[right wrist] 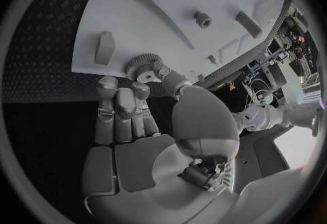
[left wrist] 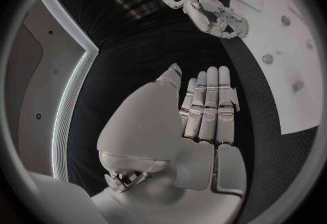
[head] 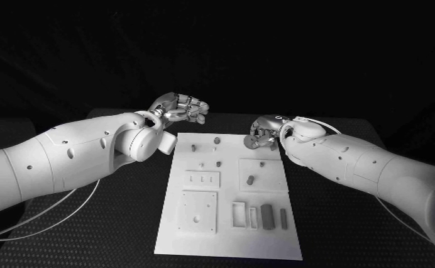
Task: Assemble the parts on the task board
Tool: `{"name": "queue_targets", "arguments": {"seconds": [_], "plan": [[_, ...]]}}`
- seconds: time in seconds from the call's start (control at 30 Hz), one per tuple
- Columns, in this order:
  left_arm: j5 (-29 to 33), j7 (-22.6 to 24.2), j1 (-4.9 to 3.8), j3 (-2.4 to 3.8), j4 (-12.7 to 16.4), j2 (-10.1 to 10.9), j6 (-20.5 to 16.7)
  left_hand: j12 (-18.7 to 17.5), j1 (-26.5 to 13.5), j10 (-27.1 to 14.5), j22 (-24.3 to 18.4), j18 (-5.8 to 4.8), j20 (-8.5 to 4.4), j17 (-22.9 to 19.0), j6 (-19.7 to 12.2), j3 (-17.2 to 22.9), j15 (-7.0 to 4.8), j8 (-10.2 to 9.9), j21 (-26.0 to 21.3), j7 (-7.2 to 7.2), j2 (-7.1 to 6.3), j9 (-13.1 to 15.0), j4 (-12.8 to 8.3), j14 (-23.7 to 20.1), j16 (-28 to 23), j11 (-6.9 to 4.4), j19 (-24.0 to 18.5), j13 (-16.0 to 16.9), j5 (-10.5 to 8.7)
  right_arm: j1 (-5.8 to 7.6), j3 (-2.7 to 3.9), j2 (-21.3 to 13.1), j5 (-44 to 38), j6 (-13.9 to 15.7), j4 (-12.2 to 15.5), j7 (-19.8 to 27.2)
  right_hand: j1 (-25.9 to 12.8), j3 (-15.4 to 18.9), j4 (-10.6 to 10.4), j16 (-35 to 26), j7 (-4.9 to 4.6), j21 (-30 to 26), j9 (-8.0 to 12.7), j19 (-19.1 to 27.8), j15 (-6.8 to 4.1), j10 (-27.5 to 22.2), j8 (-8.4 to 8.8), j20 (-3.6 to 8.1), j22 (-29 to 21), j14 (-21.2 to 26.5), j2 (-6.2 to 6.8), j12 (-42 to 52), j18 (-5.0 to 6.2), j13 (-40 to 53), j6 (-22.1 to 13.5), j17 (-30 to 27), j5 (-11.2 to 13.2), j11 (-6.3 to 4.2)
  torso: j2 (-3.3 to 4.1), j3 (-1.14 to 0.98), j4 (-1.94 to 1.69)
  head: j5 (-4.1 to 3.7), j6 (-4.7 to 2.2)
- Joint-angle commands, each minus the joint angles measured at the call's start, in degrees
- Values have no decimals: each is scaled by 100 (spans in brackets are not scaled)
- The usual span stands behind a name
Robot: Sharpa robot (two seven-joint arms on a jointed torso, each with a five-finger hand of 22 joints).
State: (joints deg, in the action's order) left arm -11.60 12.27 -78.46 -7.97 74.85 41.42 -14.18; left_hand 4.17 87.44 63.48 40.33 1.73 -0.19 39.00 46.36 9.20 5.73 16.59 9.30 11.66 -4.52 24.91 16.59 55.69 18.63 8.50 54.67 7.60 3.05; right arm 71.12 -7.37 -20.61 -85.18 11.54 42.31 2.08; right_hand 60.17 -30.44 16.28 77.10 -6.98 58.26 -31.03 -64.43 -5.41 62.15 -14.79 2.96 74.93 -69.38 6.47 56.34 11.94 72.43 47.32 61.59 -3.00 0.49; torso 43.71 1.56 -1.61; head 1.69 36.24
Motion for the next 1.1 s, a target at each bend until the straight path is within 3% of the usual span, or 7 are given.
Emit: {"name": "queue_targets", "arguments": {"seconds": [0.03,0.27,0.5,1.1], "plan": [[13,44,-13,6,19,0,74,-28,-24,-1,9,65,31,6,-48,18,14,-17,-38,-6,-13,-7,-2,40,-40,31,10,-4,30,-14,-7,0,14,-206,-26,55,-41,29,-5,28,-6,38,9,48,-2,-48,33,-8,112,59,-40,22,306,-10,-57,-7,28,16,-1,1,2,5,11],[13,44,-13,6,4,-12,79,-28,-27,-1,10,65,31,8,-49,17,14,-18,-39,-5,-13,-8,-1,41,-42,31,11,-4,30,-27,-15,8,23,-378,-9,102,-41,-10,-1,46,-14,51,5,62,6,-55,12,-7,110,69,-187,34,306,-21,-20,-18,28,24,-4,-1,26,23,26],[13,45,-13,6,6,-21,78,-28,-28,-2,11,65,31,10,-51,18,14,-19,-39,-4,-12,-8,0,42,-44,32,11,-4,30,-45,-42,36,27,-621,-6,103,-49,-22,10,59,-32,62,7,78,19,-61,6,-9,112,77,-269,43,306,-28,-6,-27,28,39,1,-7,7,3,43],[12,39,-13,6,22,-11,76,-28,-27,-2,14,66,30,16,-53,19,14,-20,-42,-4,-11,-8,-2,44,-50,31,12,-4,31,-137,-148,74,-92,-628,-10,29,-46,20,14,96,-87,96,22,97,67,-63,16,-8,111,85,-128,76,306,-43,-9,-44,28,90,2,-5,13,-16,100]]}}
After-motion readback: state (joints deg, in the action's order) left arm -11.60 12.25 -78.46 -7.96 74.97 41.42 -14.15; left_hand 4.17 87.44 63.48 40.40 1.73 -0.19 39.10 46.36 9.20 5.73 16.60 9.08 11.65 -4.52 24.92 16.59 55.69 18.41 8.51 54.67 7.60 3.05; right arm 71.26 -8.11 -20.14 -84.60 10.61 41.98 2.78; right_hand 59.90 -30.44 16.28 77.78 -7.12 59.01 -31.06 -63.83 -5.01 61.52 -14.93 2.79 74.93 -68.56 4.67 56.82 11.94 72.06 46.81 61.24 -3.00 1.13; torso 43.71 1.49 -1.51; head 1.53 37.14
